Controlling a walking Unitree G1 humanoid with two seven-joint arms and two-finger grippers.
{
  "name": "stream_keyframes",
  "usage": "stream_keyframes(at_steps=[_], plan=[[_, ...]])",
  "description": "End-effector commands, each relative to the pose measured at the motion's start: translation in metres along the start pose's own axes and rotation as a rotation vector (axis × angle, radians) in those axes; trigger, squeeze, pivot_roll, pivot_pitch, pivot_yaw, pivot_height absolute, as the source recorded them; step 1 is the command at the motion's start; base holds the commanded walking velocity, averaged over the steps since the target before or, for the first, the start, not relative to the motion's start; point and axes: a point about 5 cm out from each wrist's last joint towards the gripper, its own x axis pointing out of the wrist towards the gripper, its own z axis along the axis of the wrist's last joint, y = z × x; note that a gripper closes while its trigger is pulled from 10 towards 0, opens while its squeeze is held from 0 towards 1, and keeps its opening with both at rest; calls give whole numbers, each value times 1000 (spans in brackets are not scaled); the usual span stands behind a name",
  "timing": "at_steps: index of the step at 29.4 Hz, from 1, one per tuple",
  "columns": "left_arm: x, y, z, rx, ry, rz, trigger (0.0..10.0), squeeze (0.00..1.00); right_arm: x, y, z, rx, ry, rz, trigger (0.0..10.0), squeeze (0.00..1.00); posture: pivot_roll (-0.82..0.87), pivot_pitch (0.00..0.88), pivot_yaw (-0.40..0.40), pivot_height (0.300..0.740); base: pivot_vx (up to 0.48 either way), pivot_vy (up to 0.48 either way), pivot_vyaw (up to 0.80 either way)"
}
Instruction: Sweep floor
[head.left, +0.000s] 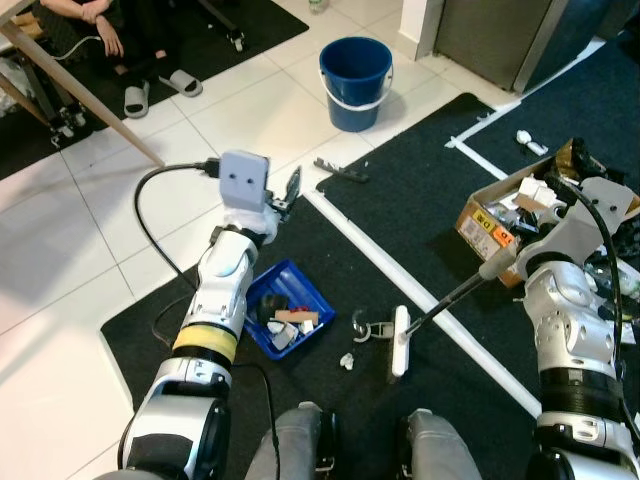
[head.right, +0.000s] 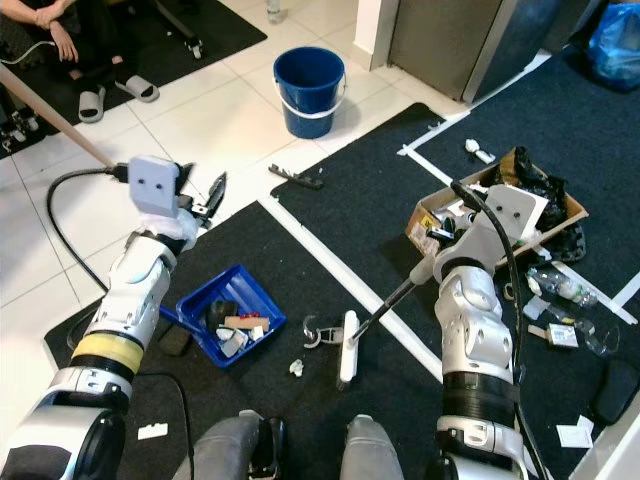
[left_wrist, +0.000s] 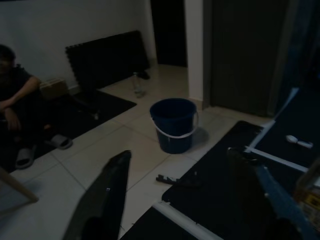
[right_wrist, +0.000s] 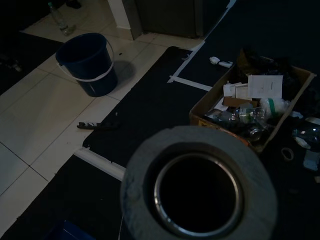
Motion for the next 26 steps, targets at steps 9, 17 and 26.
stream_keyframes(at_steps=[9,17,26], plan=[[23,-30,70,-334,-215,-185,10000,0,9,-7,9,71,-54,3,10000,0,40,11,44,740,0,0,0],[9,-73,65,-738,-80,-418,10000,0,13,-7,6,57,-23,31,10000,0,39,1,38,740,0,0,0],[-14,-103,78,-905,-53,-677,10000,0,14,-8,5,58,-15,34,10000,0,43,10,35,740,0,0,0]])
